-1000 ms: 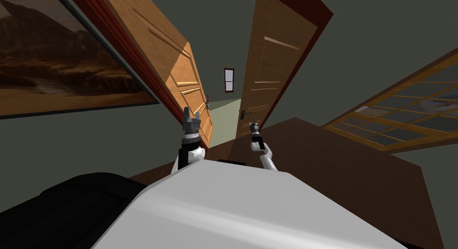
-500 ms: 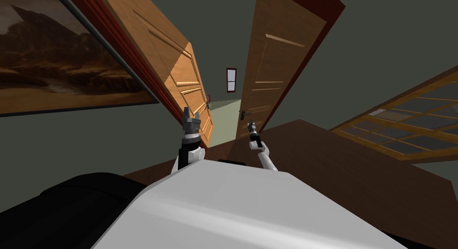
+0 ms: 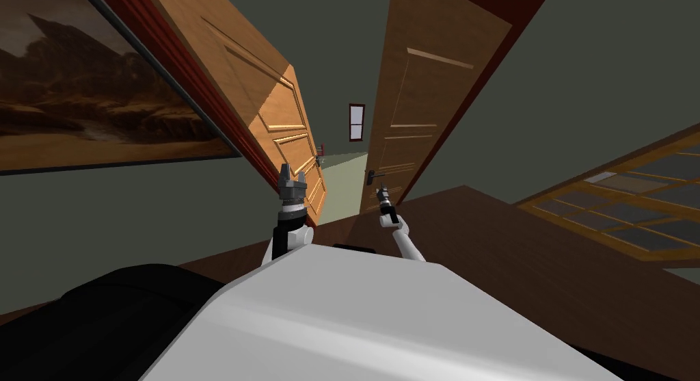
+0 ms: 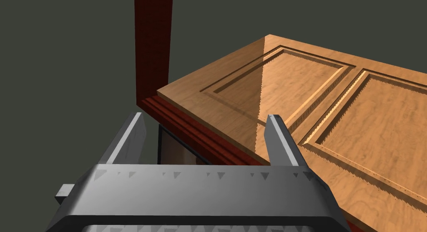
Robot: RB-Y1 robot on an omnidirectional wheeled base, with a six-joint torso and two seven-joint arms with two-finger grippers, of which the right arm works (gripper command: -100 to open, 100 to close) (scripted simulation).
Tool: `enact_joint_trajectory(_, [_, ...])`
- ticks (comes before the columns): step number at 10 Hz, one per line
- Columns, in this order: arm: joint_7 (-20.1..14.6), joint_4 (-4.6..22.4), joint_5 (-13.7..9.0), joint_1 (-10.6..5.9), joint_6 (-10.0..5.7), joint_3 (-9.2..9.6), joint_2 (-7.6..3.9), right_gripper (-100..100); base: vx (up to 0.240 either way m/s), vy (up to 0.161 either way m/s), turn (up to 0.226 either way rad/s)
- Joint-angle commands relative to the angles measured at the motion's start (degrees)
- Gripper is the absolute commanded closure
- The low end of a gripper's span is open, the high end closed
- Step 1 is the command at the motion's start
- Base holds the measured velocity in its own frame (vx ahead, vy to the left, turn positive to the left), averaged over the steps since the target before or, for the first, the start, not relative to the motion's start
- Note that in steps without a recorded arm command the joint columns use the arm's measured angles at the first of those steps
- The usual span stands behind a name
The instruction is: Push the door open
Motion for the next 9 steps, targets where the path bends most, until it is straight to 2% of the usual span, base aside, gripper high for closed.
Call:
enact_joint_trajectory(1, [0.0, 2.6, -0.2, -1.32, -0.18, 0.13, -0.01, -100, 0.029, -0.079, 0.055])
enact_joint_trajectory(2, [0.0, 4.2, -0.4, -2.44, -0.24, 0.25, 0.02, -100, 0.049, -0.098, 0.101])
enact_joint_trajectory(3, [0.0, 4.5, -0.4, -2.44, -0.24, 0.25, 0.02, -100, 0.037, -0.072, 0.04])
enact_joint_trajectory(5, [0.1, 8.1, -0.7, -4.68, -0.35, 0.48, 0.09, -100, 0.043, -0.087, 0.074])
enact_joint_trajectory(8, [0.2, 13.5, -1.1, -7.72, -0.51, 0.79, 0.25, -100, 0.047, -0.137, 0.098])
enact_joint_trajectory(9, [0.2, 13.8, -1.1, -7.72, -0.51, 0.79, 0.25, -100, 0.033, -0.077, 0.026])
